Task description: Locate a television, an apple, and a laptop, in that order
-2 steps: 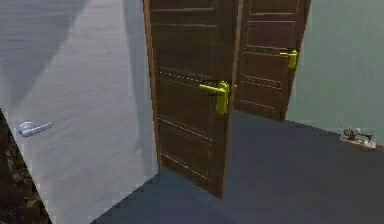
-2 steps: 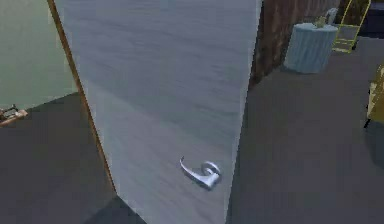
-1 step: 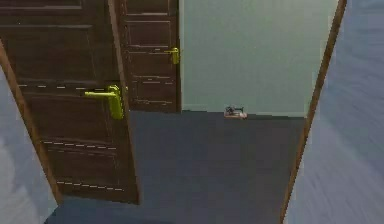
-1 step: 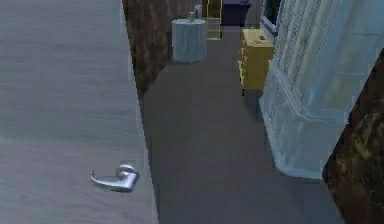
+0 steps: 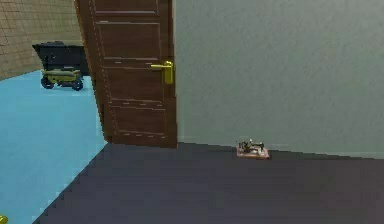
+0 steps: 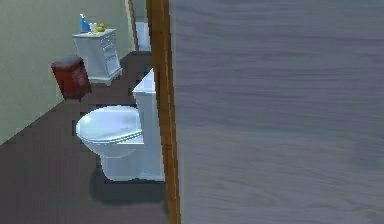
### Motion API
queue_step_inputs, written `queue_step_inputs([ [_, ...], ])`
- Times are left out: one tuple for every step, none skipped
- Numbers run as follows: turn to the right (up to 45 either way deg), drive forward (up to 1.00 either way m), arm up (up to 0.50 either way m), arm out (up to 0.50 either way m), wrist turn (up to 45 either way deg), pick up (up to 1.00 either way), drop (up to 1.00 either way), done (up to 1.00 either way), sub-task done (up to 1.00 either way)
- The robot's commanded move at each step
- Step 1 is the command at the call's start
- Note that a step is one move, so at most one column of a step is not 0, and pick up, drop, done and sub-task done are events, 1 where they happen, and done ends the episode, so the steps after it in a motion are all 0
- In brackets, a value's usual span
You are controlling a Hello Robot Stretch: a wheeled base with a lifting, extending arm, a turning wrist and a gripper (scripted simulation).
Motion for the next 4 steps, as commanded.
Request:
queue_step_inputs([
  [6.0, 0.0, 0.0, 0.0, 0.0, 0.0, 0.0, 0.0, 0.0],
  [0.0, 0.55, 0.0, 0.0, 0.0, 0.0, 0.0, 0.0, 0.0],
  [0.0, 0.15, 0.0, 0.0, 0.0, 0.0, 0.0, 0.0, 0.0],
  [-45.0, 0.0, 0.0, 0.0, 0.0, 0.0, 0.0, 0.0, 0.0],
])
